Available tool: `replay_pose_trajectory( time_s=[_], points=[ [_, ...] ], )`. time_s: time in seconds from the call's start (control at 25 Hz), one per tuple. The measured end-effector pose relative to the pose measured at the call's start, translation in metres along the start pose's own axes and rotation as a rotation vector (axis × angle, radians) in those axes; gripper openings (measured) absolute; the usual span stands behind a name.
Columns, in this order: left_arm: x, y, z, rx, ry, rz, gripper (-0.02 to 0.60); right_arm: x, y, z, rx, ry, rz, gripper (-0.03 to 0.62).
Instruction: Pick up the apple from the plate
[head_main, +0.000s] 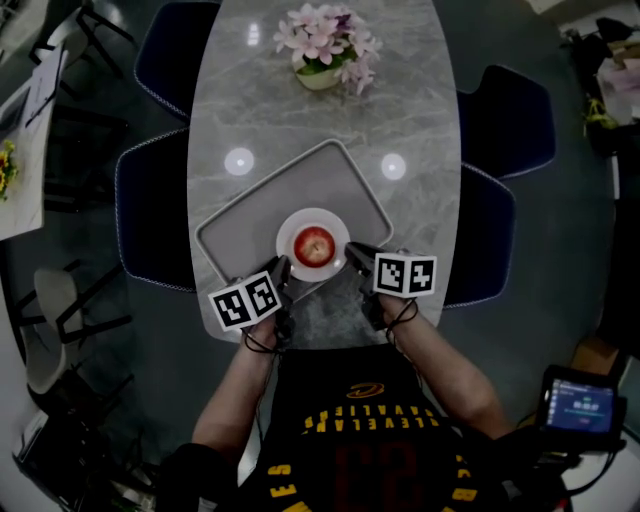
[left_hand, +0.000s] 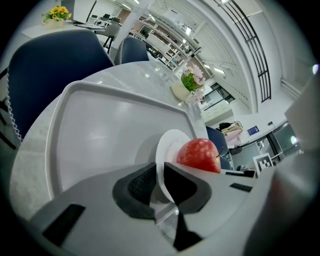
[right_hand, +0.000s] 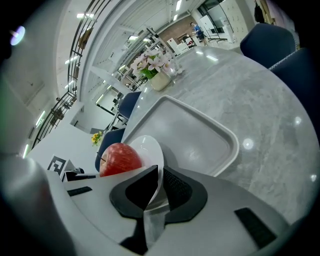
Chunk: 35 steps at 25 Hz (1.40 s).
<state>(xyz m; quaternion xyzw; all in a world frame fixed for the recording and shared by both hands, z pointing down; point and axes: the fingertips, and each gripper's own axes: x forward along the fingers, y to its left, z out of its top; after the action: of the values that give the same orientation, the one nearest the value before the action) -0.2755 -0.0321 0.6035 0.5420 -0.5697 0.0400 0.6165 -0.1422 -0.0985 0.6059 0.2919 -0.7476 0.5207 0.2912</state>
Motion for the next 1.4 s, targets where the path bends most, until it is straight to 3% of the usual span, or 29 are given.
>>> replay_pose_trajectory(
  time_s=[0.84,1.4],
  points=[
    [0.028,-0.106,-0.104,0.137,0.090,-0.056,0.051,-0.120,-0.096,-0.047,0.124,-0.126,-0.040,0.041],
    [0.059,-0.134,-0.164,0.217,0.157,-0.060,0.051,-0.159,-0.153,-0.086,0.198,-0.174,-0.079,0.041]
  ],
)
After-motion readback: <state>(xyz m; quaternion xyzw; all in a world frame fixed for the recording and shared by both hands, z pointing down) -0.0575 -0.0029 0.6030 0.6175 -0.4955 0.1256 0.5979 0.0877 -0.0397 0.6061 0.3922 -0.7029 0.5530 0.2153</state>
